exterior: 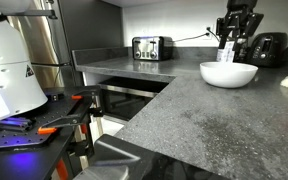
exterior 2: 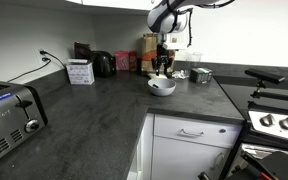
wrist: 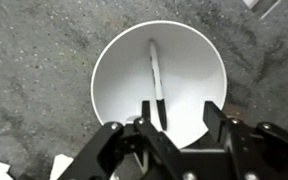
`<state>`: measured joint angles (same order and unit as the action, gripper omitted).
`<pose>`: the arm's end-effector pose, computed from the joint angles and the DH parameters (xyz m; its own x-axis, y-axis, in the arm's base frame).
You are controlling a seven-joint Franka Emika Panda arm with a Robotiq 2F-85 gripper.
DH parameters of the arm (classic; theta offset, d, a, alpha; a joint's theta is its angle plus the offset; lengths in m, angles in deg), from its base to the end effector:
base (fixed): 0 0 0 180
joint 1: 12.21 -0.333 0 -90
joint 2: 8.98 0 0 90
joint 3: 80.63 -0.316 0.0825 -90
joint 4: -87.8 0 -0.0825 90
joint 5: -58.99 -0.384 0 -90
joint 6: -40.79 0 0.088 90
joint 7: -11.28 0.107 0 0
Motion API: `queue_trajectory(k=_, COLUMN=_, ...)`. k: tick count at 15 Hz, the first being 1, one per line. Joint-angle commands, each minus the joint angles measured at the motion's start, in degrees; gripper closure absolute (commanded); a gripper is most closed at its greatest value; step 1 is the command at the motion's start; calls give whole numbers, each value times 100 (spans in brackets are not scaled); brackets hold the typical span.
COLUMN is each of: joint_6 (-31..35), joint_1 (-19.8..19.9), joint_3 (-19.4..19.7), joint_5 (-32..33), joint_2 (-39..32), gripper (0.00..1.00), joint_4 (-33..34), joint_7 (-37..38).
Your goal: Pick the marker and put it in the bowl
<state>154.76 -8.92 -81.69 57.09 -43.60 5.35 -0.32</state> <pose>0.7085 -0.0279 0.3334 0.9881 0.1467 -0.0452 0.1444 -0.9882 -0.0501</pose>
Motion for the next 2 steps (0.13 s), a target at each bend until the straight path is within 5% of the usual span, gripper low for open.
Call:
queue_trajectory(k=1, joint_6=-466, joint_1=-82, joint_3=49, joint_5=61, joint_2=316, gripper=8, joint_4=-106, joint_7=334)
queue_trajectory(k=2, joint_6=-500, joint_1=-106, joint_3=69, joint_5=113, joint_2=405, gripper=0, joint_4=-182, joint_7=374)
